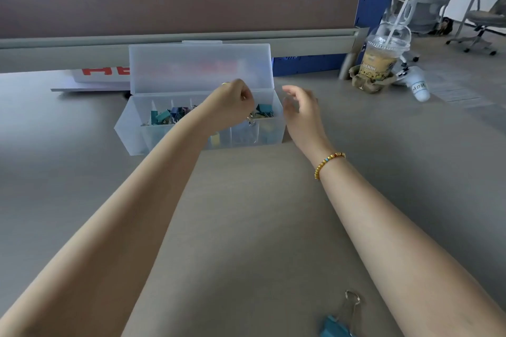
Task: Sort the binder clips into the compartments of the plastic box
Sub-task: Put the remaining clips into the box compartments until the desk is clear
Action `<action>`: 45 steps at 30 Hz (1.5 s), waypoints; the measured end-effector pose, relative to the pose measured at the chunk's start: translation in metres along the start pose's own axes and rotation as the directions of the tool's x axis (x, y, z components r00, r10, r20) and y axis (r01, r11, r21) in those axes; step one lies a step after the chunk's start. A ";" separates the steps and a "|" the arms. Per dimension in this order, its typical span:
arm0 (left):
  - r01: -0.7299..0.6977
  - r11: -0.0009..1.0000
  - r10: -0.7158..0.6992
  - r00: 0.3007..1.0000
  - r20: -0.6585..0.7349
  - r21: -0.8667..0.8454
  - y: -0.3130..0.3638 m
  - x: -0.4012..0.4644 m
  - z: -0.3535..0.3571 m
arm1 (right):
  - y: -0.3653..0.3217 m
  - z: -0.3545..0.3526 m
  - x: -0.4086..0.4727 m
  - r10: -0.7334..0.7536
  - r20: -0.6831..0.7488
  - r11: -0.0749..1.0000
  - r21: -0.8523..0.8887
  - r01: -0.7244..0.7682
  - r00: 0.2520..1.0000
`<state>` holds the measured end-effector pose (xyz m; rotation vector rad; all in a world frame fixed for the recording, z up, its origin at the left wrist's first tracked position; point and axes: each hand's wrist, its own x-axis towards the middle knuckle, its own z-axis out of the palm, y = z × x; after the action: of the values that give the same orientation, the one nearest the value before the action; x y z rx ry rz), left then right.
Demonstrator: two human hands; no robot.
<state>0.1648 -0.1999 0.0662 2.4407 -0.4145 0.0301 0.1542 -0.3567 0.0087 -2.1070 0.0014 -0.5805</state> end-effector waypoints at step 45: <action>-0.346 0.936 0.254 0.780 0.572 0.056 0.011 -0.134 0.054 | 0.025 -0.059 -0.094 0.210 0.035 0.975 0.066 -0.212 0.977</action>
<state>0.0300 -0.2033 0.0137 2.4791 -1.1031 -0.5502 0.0519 -0.3972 -0.0218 -2.0161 0.1854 -0.4176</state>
